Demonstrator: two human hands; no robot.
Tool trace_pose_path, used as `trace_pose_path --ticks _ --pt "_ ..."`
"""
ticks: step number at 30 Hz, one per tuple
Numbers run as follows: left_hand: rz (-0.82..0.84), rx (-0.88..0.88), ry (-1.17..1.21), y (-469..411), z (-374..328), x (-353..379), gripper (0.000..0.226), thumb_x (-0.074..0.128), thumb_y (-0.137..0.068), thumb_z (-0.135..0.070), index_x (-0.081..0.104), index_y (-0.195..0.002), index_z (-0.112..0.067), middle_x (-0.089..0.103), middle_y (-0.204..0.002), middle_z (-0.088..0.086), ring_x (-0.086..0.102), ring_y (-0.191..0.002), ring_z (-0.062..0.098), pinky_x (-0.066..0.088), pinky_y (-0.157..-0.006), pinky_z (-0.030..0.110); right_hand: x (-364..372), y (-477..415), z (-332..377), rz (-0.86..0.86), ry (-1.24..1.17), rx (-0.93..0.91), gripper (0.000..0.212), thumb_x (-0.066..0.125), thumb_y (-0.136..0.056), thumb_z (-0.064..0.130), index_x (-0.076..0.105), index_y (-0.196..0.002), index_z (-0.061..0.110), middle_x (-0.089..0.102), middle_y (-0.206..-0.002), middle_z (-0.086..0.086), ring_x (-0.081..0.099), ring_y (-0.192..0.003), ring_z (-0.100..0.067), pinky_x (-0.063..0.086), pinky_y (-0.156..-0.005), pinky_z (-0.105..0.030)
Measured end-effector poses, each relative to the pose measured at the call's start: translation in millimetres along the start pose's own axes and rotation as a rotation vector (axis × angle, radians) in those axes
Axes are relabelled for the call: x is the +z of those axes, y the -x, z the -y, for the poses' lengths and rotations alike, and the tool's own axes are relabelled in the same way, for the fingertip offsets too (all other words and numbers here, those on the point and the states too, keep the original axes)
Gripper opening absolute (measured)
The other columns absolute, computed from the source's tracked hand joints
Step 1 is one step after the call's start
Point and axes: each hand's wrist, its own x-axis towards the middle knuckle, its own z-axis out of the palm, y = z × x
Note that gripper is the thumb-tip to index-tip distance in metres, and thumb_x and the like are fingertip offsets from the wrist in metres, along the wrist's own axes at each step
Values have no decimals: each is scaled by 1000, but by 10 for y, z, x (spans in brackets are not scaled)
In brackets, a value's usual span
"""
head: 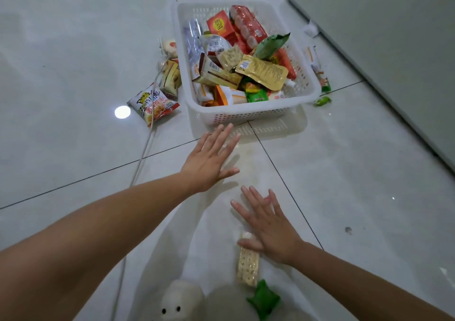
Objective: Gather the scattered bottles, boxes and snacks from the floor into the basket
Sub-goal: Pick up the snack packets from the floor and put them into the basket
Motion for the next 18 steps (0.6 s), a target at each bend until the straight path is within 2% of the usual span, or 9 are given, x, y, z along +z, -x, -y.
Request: trace_pose_path --ticks 3,8,10,13,15,18 --pt "26 -21 11 -44 15 17 81 5 -86 -69 -12 -152 -24 -24 -157 4 -25 -143 19 -12 -115 38 85 22 64 -5 -5 -44 75 25 -88 70 15 -151 29 15 -158 -11 13 -146 -27 13 -111 -55" --pt "21 28 -18 -65 -79 43 81 6 -87 -68 -10 -151 -23 -18 -159 5 -19 -145 21 -10 -116 39 10 -221 -200 11 17 188 75 12 -88 71 14 -150 29 17 -158 -12 15 -145 -25 11 -112 -55" --pt "14 61 -4 -51 -115 73 80 9 -87 -68 -8 -152 -23 -14 -160 5 -16 -146 21 -8 -117 39 -51 -317 -342 30 1 257 75 5 -87 73 7 -150 32 9 -159 -10 6 -147 -23 5 -114 -54" --pt "15 114 8 -33 -166 92 80 12 -88 -67 -8 -151 -22 -13 -160 6 -15 -146 22 -8 -118 40 -113 -338 -586 -35 -109 365 75 -6 -81 75 -7 -147 40 -10 -160 -2 -13 -146 -16 -10 -115 -47" --pt "28 144 2 -22 -202 97 80 12 -88 -68 -12 -150 -23 -16 -159 5 -17 -146 22 -9 -118 40 -149 -253 -730 -61 -194 484 77 -8 -79 75 -7 -148 41 -13 -159 4 -15 -145 -13 -10 -115 -46" --pt "45 214 22 14 -307 149 80 14 -89 -69 -15 -149 -26 -21 -157 2 -20 -145 20 -11 -118 38 -162 -43 -861 47 -148 491 82 -23 -69 77 -14 -144 44 -18 -158 9 -20 -144 -11 -12 -115 -46"
